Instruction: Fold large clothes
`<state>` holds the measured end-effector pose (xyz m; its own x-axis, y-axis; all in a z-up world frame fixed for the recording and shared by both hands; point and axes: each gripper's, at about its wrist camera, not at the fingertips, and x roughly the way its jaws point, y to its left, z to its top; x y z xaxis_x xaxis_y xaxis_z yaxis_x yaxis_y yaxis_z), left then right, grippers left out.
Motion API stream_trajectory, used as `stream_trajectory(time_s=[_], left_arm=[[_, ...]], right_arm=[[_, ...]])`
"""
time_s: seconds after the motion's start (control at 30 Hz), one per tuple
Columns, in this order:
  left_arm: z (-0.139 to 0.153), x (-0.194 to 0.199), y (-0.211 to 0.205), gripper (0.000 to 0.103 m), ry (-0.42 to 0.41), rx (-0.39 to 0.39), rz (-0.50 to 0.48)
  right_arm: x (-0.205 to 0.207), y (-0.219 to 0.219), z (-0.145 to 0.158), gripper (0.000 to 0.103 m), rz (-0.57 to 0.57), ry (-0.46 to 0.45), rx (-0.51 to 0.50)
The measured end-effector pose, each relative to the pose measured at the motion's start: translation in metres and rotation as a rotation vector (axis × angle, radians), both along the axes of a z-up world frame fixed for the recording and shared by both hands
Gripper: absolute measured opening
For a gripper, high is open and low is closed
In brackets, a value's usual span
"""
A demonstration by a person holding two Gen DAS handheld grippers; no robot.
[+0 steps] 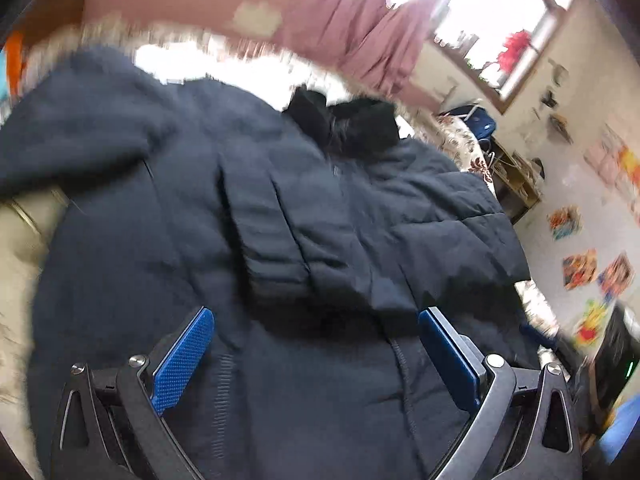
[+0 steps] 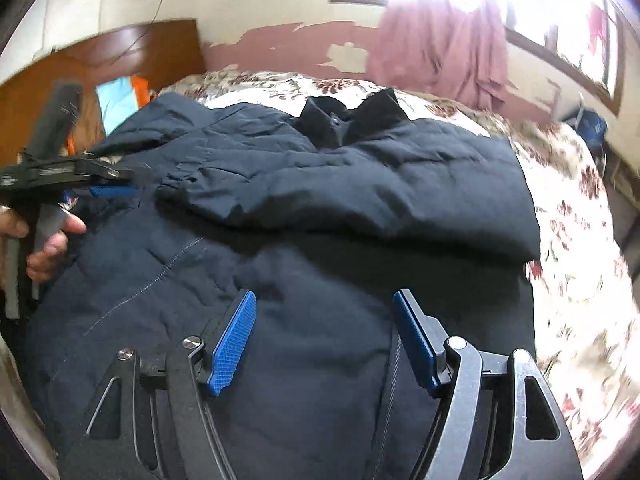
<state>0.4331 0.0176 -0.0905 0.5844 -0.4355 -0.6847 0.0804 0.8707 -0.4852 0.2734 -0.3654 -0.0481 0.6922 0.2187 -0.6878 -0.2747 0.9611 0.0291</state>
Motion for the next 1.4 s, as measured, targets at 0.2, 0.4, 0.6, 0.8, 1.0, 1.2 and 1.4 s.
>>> stream_trajectory(time_s=[0.2,0.4,0.6,0.8,1.0,1.2,1.4], left_arm=[[-0.015,0.023,0.009,0.07,0.083,-0.156,0.184],[-0.025,0.031,0.004,0.011,0.108,-0.103,0.291],[0.027,0.018,-0.002,0.006,-0.156,0.076,0.292],[0.084,0.014,0.018,0.006,-0.359,0.254,0.37],[0.069,0.027,0.032,0.005,-0.332,0.415,0.371],[0.026,0.04,0.024,0.005,-0.226,0.519,0.299],[0.006,0.049,0.031,0.005,-0.146,0.497,0.289]], right_arm=[[0.03,-0.012,-0.017,0.066,-0.02,0.001,0.09],[0.042,-0.02,-0.028,0.066,-0.048,0.014,0.154],[0.041,-0.032,-0.016,0.066,-0.087,-0.043,0.195],[0.066,-0.055,0.018,0.066,-0.157,-0.175,0.185],[0.14,-0.045,0.01,0.04,-0.171,-0.121,0.134],[0.195,-0.025,-0.037,0.028,-0.185,0.054,0.046],[0.206,-0.007,-0.057,0.028,-0.194,0.049,-0.051]])
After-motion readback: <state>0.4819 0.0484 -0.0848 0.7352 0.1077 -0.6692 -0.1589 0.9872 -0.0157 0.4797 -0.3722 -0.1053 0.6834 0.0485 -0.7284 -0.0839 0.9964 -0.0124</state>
